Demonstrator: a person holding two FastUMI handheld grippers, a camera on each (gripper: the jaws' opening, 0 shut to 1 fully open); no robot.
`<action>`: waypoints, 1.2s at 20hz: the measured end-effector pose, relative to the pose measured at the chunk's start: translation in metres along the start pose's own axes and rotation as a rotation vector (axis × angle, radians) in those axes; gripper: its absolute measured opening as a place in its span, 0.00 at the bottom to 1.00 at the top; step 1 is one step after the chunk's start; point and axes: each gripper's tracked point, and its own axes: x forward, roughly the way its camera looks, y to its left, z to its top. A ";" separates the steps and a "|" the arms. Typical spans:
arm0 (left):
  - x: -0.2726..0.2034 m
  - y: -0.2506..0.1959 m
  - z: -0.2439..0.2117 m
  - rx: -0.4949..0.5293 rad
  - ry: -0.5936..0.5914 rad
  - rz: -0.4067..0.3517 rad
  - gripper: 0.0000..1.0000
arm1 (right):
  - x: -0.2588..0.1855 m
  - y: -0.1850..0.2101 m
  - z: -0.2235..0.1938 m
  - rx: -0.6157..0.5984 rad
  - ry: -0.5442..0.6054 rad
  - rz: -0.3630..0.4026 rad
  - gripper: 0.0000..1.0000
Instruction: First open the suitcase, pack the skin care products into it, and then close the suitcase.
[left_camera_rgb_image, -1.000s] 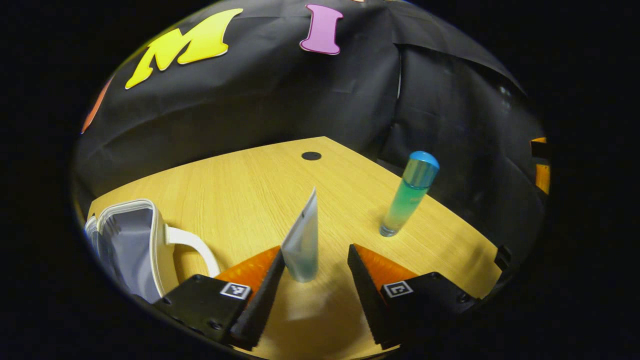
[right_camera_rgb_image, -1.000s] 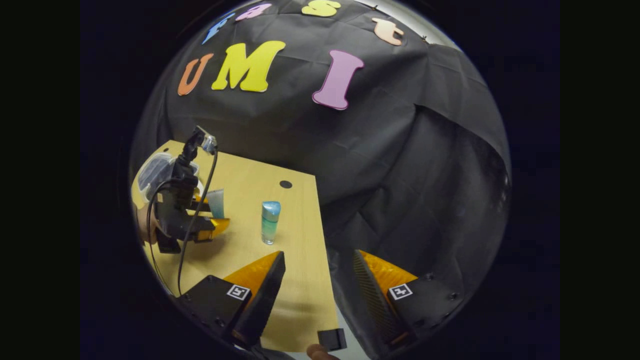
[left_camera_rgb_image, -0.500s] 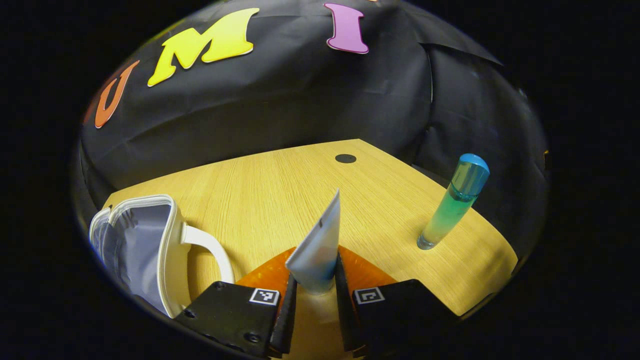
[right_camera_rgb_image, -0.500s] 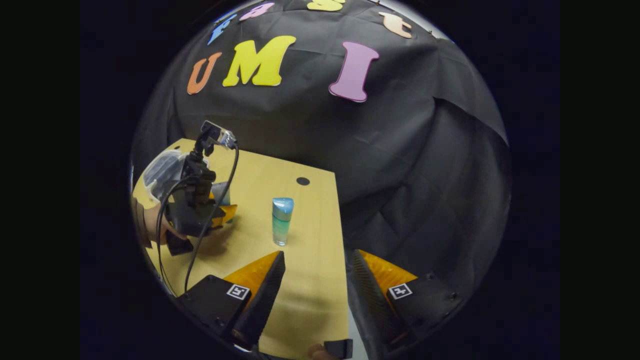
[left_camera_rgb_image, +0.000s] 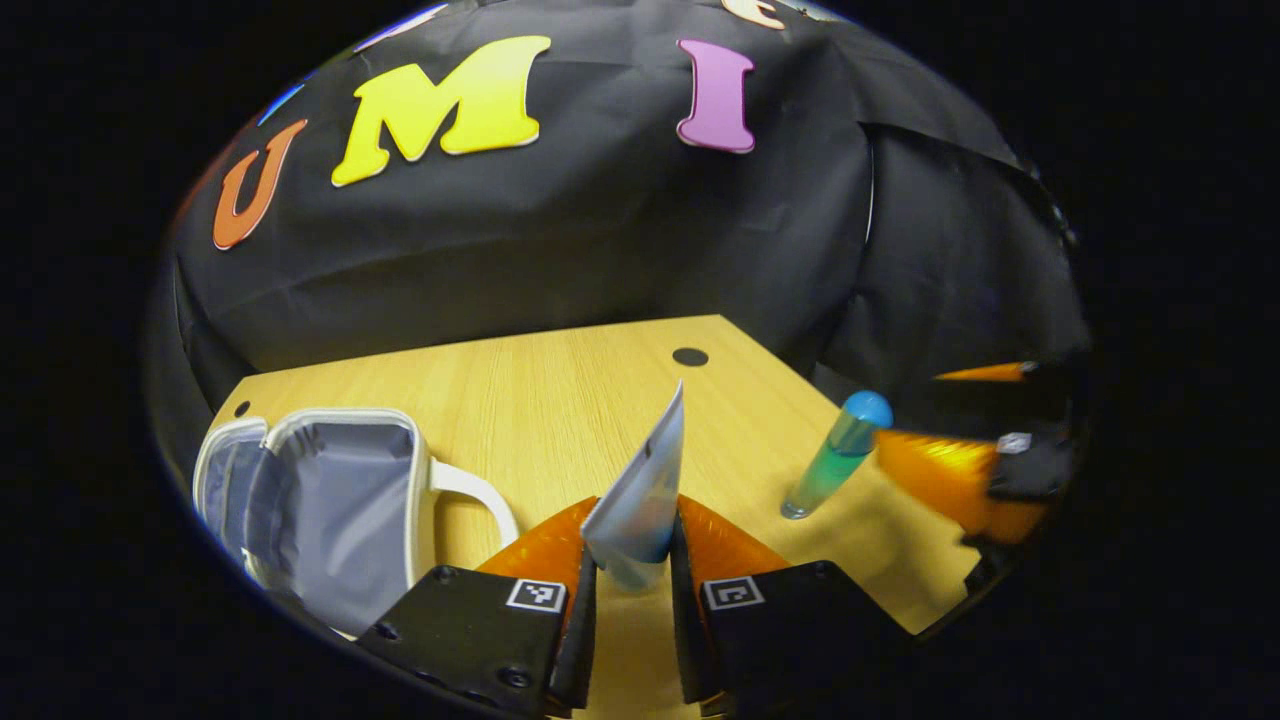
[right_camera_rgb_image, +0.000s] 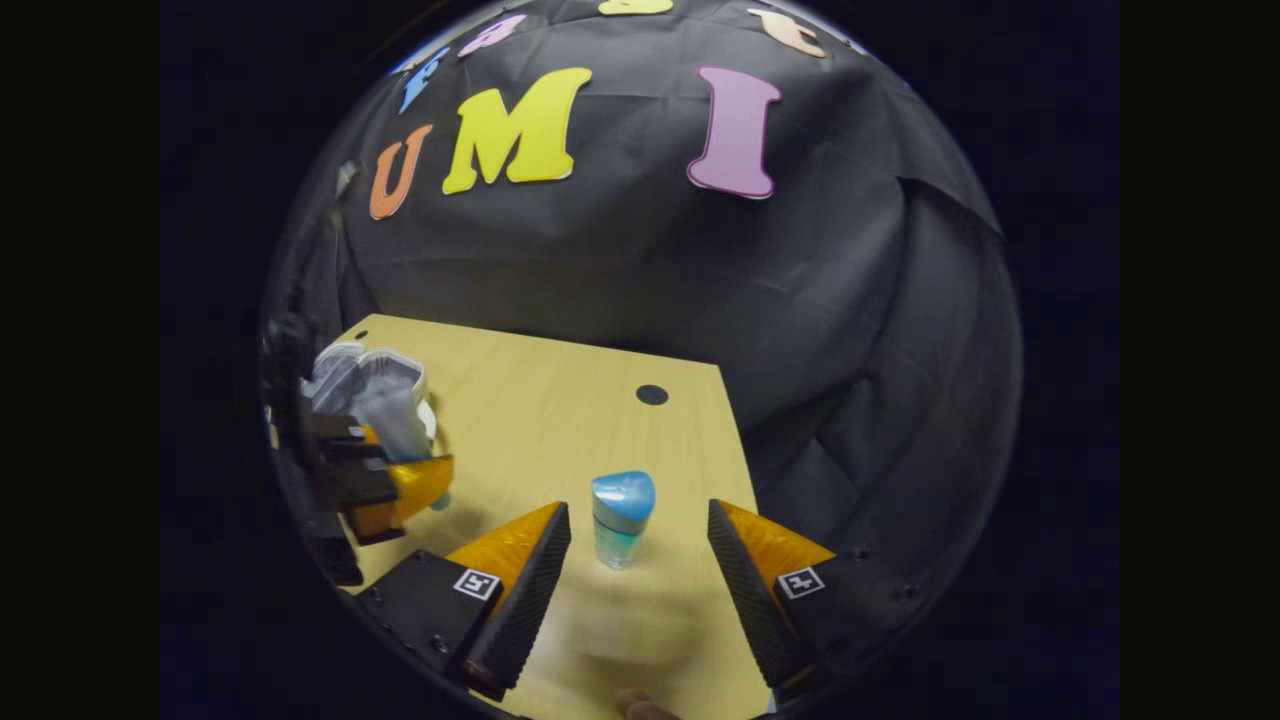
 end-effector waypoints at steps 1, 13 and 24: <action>-0.018 0.002 0.009 0.017 -0.007 0.006 0.31 | 0.008 0.005 0.000 0.012 0.002 0.009 0.83; -0.171 0.089 0.052 -0.095 -0.047 0.176 0.39 | 0.072 0.008 -0.036 0.103 0.099 -0.060 0.45; -0.182 0.201 0.007 -0.149 0.000 0.270 0.35 | 0.005 0.051 -0.036 0.136 0.134 -0.025 0.40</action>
